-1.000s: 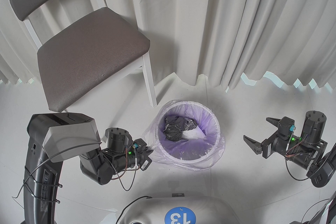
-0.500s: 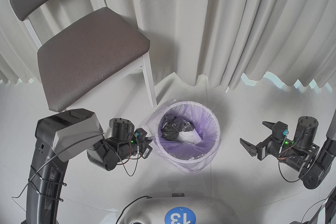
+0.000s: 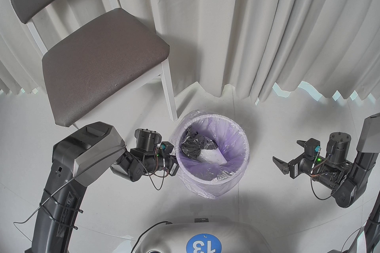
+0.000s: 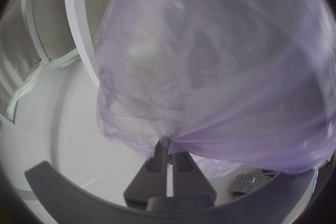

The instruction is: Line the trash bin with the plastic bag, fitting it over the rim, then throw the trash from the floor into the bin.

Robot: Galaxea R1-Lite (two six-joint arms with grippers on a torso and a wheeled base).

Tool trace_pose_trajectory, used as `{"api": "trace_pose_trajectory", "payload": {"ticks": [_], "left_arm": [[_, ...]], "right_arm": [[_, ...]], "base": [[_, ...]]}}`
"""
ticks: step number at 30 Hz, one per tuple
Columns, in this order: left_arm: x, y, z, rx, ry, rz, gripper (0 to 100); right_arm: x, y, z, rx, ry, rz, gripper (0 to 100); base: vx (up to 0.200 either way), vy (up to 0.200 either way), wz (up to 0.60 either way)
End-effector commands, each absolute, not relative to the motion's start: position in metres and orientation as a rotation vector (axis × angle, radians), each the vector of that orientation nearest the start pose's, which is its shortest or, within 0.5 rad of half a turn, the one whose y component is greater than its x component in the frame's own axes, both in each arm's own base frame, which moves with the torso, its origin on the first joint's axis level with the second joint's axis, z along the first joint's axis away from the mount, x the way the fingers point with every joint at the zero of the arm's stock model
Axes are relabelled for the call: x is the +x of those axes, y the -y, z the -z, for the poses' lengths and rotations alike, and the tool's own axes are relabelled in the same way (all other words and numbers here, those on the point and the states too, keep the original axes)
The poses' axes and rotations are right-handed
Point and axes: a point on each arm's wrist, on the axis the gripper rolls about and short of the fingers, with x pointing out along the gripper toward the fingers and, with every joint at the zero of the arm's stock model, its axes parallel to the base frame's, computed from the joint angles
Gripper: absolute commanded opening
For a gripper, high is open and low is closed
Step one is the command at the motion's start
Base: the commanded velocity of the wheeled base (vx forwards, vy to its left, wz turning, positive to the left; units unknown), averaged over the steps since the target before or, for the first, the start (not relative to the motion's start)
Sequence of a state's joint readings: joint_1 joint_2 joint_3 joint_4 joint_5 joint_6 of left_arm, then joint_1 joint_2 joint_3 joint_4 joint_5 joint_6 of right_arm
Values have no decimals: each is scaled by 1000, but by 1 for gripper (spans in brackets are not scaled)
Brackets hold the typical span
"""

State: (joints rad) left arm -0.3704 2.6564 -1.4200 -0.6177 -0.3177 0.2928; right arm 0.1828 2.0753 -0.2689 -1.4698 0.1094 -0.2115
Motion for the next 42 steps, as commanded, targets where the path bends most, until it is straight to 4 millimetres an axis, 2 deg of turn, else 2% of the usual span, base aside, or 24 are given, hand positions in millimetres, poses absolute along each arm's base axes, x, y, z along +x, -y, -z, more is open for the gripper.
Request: {"api": "trace_pose_trajectory", "payload": {"ticks": [1,2,3,8,16,21,24,27,28,29,32,34,39,42], "left_arm": [[442,181,62,279,-527,754,0],[442,181,62,279,-527,754,0],[442,179,62,275,-525,751,100],[438,170,59,252,-529,744,100],[428,141,45,251,-533,696,100],[419,137,40,250,-513,692,100],[403,129,34,242,-480,688,100],[397,123,33,238,-459,680,100],[392,120,32,235,-439,673,100],[390,119,31,234,-427,672,100],[385,112,26,233,-399,657,100],[375,104,19,228,-367,640,100],[369,95,13,185,-319,607,100],[365,92,8,171,-277,587,100]], "right_arm": [[274,-48,-34,-218,-328,-310,100],[274,-48,-34,-218,-328,-310,100],[274,-48,-33,-214,-329,-319,100],[276,-44,-31,-208,-337,-318,100],[278,-39,-27,-203,-351,-317,100],[283,-32,-18,-199,-376,-293,100],[288,-31,1,-200,-426,-319,100],[287,-34,14,-207,-460,-363,100],[288,-39,27,-236,-482,-411,100],[289,-42,32,-256,-476,-431,100],[301,-46,41,-329,-437,-460,100],[317,-49,45,-396,-373,-524,100],[335,-54,47,-417,-305,-651,100],[353,-56,51,-422,-273,-741,100]], "base": [[0,0,0],[0,0,0],[0,0,0],[0,0,0],[0,0,0],[0,0,0],[0,0,0],[0,0,0],[0,0,0],[0,0,0],[0,0,0],[0,0,0],[0,0,0],[0,0,0]]}}
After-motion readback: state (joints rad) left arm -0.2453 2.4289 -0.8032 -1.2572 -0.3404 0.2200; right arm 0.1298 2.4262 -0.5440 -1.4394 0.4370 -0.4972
